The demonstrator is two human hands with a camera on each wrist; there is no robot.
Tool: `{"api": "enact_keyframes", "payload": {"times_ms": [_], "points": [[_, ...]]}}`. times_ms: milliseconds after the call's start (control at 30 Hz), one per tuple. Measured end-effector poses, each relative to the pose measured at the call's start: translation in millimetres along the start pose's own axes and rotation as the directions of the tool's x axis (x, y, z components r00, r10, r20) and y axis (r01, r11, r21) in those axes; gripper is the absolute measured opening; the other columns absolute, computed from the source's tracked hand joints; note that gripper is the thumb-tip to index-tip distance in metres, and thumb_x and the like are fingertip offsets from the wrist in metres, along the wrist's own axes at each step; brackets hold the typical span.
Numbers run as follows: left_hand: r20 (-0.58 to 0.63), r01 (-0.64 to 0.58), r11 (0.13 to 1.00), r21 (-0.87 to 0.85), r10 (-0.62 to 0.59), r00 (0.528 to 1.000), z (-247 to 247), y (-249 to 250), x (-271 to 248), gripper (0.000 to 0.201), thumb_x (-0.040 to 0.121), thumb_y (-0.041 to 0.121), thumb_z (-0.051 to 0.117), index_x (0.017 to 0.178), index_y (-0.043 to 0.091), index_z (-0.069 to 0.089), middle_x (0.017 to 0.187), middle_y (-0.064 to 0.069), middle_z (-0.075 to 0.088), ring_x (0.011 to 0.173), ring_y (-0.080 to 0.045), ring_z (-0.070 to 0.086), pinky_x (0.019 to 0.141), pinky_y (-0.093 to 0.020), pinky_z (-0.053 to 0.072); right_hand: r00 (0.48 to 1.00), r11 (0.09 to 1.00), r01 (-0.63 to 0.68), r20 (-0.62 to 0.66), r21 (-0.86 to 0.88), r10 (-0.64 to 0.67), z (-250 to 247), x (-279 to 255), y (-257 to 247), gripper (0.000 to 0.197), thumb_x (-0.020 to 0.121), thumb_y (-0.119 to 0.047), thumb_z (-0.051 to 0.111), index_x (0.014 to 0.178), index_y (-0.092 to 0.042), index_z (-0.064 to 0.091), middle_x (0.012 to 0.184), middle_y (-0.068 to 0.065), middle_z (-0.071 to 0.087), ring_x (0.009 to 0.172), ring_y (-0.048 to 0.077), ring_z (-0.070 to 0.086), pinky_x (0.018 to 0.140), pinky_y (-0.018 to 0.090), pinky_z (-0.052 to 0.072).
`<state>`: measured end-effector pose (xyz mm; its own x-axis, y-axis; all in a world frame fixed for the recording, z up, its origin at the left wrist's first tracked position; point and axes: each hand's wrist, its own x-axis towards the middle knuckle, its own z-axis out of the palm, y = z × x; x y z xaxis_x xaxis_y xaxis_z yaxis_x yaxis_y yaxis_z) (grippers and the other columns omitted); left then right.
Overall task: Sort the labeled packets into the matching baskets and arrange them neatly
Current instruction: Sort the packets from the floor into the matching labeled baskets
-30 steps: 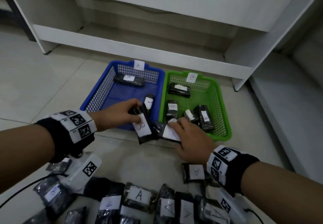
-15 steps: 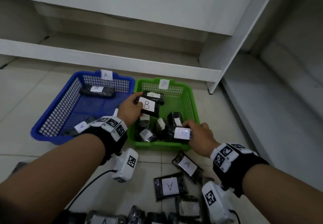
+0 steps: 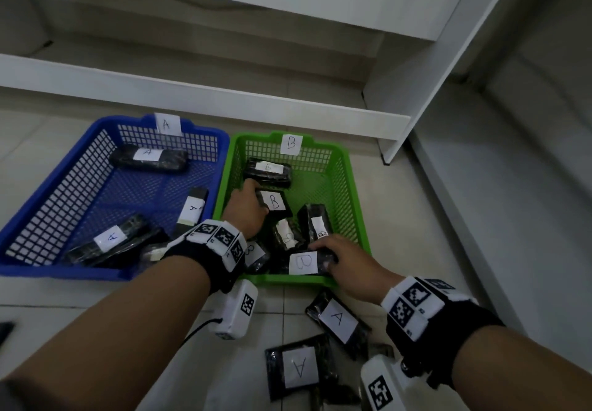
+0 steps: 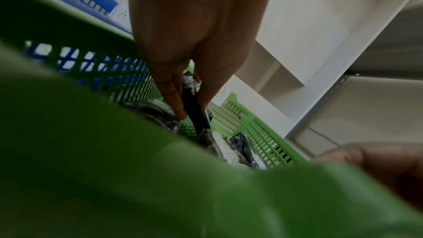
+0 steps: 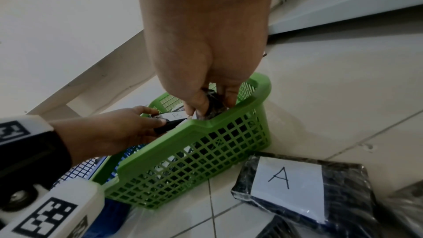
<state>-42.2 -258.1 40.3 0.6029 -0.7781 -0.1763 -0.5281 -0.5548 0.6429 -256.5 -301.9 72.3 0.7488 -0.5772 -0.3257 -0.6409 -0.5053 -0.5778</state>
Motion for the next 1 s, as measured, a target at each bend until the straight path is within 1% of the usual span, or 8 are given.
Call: {"api": "enact_keyframes", "payload": {"times_ms": [267, 433, 533, 633, 733, 867, 933, 1000], "points": [[-0.094, -0.107, 0.958, 0.266, 0.136, 0.986, 9, -7, 0, 0.044, 0.087, 0.024, 0.064, 0.124, 0.007, 0.049, 0.125, -0.016, 0.039, 0.110, -0.035, 0.049, 0.095, -0.041, 0.043, 0.980, 0.999, -0.005, -0.197, -0.038, -0.003, 11, 6, 8, 0.027, 0.094, -0.017, 0.052, 0.115, -0.006, 0.065, 0.115, 0.004, 0.052, 0.107, 0.017, 0.052, 0.088, 0.013, 0.033], [0.041, -0.223, 0.831, 0.510, 0.236, 0.971, 10, -9, -2, 0.048, 0.094, 0.043, 0.045, 0.136, 0.020, 0.045, 0.127, -0.009, 0.049, 0.118, -0.030, 0.045, 0.096, -0.042, 0.038, 0.999, 0.994, -0.027, -0.045, -0.105, 0.023, 15, 0, 7, 0.050, 0.096, -0.044, 0.045, 0.059, -0.010, 0.048, 0.061, 0.002, 0.046, 0.056, 0.015, 0.046, 0.056, 0.027, 0.038], [0.109, -0.236, 0.793, 0.562, 0.211, 0.971, 4, -2, -10, 0.051, 0.095, 0.046, 0.041, 0.142, 0.025, 0.036, 0.136, -0.007, 0.046, 0.126, -0.030, 0.040, 0.103, -0.044, 0.030, 1.000, 0.996, -0.015, 0.001, -0.092, 0.015, 10, -2, 5, 0.041, 0.096, -0.045, 0.042, 0.087, -0.014, 0.067, 0.088, 0.006, 0.065, 0.080, 0.018, 0.059, 0.069, 0.027, 0.045], [0.103, -0.308, 0.796, 0.522, 0.299, 0.949, -3, 1, -27, 0.052, 0.094, 0.042, 0.044, 0.142, 0.023, 0.035, 0.134, -0.009, 0.047, 0.124, -0.032, 0.040, 0.102, -0.045, 0.030, 0.993, 0.992, 0.040, -0.106, -0.116, -0.053, 6, -14, 8, 0.034, 0.095, -0.037, 0.049, 0.117, -0.015, 0.063, 0.116, 0.002, 0.064, 0.107, 0.019, 0.057, 0.088, 0.030, 0.045], [-0.005, -0.503, 0.774, 0.384, 0.546, 0.838, -7, 1, -57, 0.049, 0.092, 0.035, 0.048, 0.137, 0.019, 0.040, 0.125, -0.008, 0.050, 0.117, -0.029, 0.043, 0.095, -0.042, 0.032, 0.917, 0.981, 0.052, -0.380, -0.185, -0.120, 9, -39, 20, 0.033, 0.090, -0.024, 0.057, 0.121, -0.014, 0.056, 0.117, 0.005, 0.059, 0.110, 0.022, 0.050, 0.093, 0.036, 0.042], [-0.023, -0.750, 0.495, 0.439, 0.840, 0.542, -4, 0, -111, 0.039, 0.088, 0.036, 0.047, 0.121, 0.015, 0.049, 0.113, -0.008, 0.053, 0.107, -0.021, 0.044, 0.090, -0.037, 0.037, 0.784, 0.968, -0.076, -0.614, -0.239, -0.091, 16, -76, 50, 0.025, 0.082, -0.014, 0.064, 0.103, -0.007, 0.055, 0.100, 0.009, 0.054, 0.093, 0.027, 0.051, 0.080, 0.036, 0.037], [0.096, -0.846, 0.341, 0.410, 0.906, 0.412, 9, -4, -139, 0.030, 0.087, 0.036, 0.047, 0.109, 0.016, 0.051, 0.106, -0.006, 0.055, 0.099, -0.018, 0.048, 0.086, -0.032, 0.039, 0.822, 0.965, -0.148, -0.569, -0.218, -0.003, 23, -89, 64, 0.018, 0.083, -0.018, 0.063, 0.096, -0.010, 0.053, 0.093, 0.005, 0.051, 0.090, 0.028, 0.051, 0.076, 0.034, 0.035], [0.276, -0.883, 0.324, 0.341, 0.863, 0.424, 24, -10, -160, 0.024, 0.089, 0.038, 0.048, 0.103, 0.019, 0.049, 0.099, -0.002, 0.056, 0.089, -0.017, 0.052, 0.079, -0.027, 0.038, 0.915, 0.941, -0.223, -0.388, -0.255, 0.112, 31, -92, 72, 0.024, 0.088, -0.027, 0.058, 0.105, -0.011, 0.055, 0.103, 0.006, 0.054, 0.102, 0.030, 0.050, 0.081, 0.035, 0.037]]}}
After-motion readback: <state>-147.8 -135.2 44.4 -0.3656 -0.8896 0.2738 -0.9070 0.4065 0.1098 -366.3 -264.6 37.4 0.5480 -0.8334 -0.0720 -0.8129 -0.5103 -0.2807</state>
